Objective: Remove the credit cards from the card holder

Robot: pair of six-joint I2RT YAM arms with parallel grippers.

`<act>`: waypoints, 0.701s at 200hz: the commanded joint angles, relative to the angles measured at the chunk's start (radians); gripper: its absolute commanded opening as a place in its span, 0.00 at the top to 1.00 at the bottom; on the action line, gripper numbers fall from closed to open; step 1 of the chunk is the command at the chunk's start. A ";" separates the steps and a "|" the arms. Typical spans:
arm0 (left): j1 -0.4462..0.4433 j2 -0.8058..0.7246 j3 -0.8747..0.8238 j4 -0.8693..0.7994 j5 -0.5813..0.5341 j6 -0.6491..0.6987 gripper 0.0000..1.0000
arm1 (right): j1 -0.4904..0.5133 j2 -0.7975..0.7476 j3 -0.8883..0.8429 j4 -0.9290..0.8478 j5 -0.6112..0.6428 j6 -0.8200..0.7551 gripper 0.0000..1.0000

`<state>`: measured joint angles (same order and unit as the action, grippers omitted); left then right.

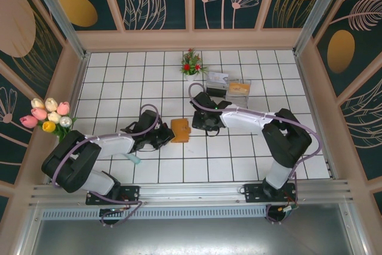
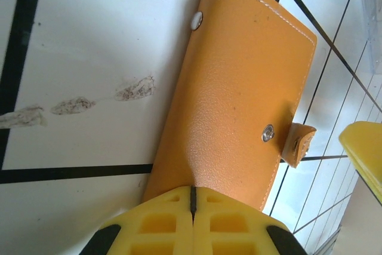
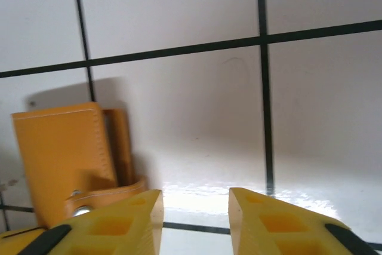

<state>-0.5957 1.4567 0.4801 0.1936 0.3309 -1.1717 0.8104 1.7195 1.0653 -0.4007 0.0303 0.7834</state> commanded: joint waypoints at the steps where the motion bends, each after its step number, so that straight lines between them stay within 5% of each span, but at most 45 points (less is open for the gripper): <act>1: 0.004 0.008 0.026 -0.087 -0.038 0.030 0.96 | -0.005 0.001 -0.007 0.016 -0.058 -0.020 0.60; 49: 0.004 0.016 0.028 -0.096 -0.039 0.040 0.95 | 0.046 0.006 0.069 0.037 -0.072 -0.094 0.43; 140: 0.005 0.033 -0.006 -0.080 -0.047 0.029 0.97 | 0.103 0.233 0.286 -0.177 0.078 -0.016 0.34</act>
<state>-0.5957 1.4639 0.5003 0.1551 0.3248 -1.1526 0.9173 1.9450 1.3273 -0.4805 0.0452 0.7345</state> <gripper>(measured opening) 0.055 0.668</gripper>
